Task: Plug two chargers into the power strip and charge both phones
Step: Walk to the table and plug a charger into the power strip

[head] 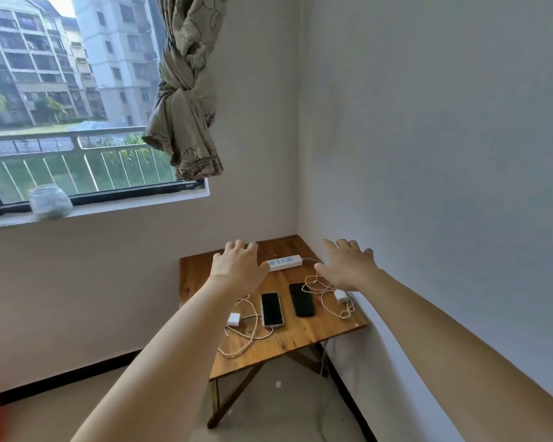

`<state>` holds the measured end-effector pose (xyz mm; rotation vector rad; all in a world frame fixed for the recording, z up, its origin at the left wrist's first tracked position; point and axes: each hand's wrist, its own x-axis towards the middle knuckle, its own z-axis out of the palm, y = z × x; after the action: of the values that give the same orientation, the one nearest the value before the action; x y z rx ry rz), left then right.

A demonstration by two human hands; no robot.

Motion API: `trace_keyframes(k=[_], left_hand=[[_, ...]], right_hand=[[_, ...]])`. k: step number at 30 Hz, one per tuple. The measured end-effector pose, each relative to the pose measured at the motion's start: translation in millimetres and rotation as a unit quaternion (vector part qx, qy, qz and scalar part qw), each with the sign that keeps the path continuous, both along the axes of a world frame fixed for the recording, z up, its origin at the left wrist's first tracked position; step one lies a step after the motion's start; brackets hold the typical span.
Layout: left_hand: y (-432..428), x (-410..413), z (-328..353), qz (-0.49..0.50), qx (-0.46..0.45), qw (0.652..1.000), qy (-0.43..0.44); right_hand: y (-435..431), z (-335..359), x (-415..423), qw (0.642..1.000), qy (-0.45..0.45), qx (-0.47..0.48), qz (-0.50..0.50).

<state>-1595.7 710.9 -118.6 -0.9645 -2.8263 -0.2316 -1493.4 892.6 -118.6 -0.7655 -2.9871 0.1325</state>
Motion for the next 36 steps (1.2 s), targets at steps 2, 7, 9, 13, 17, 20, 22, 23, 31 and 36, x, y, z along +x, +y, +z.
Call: trace_keyframes(k=[2,7,9,13,17,20,22,23,31,36], left_hand=[[20,-30,-12,-0.006,0.002,1.0,-0.006],[86,-100,-44,-0.023,0.002,0.999,-0.03],[114,-125,-59,-0.027,0.002,0.999,-0.04],[171,-170,-92,-0.02,0.007,0.997,-0.077],[216,-204,-131,-0.02,0.012,0.992,-0.124],[243,-222,-164,-0.031,-0.006,0.987,-0.157],[258,-234,-187,-0.035,-0.02,0.981,-0.191],[264,-240,-199,-0.038,-0.028,0.977,-0.208],[294,-296,-294,-0.052,-0.088,0.95,-0.295],[296,-331,-344,-0.063,-0.131,0.932,-0.332]], right_hand=[[18,-13,-27,1.0,-0.01,-0.007,-0.004],[77,-47,-94,0.999,-0.028,-0.018,-0.009],[103,-60,-119,0.999,-0.03,-0.021,-0.011],[154,-91,-167,0.997,-0.055,-0.044,-0.011],[197,-131,-207,0.994,-0.086,-0.063,-0.021],[220,-168,-225,0.989,-0.107,-0.095,-0.032],[233,-195,-235,0.985,-0.127,-0.109,-0.039],[239,-209,-239,0.983,-0.137,-0.115,-0.045],[268,-306,-270,0.957,-0.195,-0.171,-0.128],[270,-350,-282,0.939,-0.225,-0.179,-0.189]])
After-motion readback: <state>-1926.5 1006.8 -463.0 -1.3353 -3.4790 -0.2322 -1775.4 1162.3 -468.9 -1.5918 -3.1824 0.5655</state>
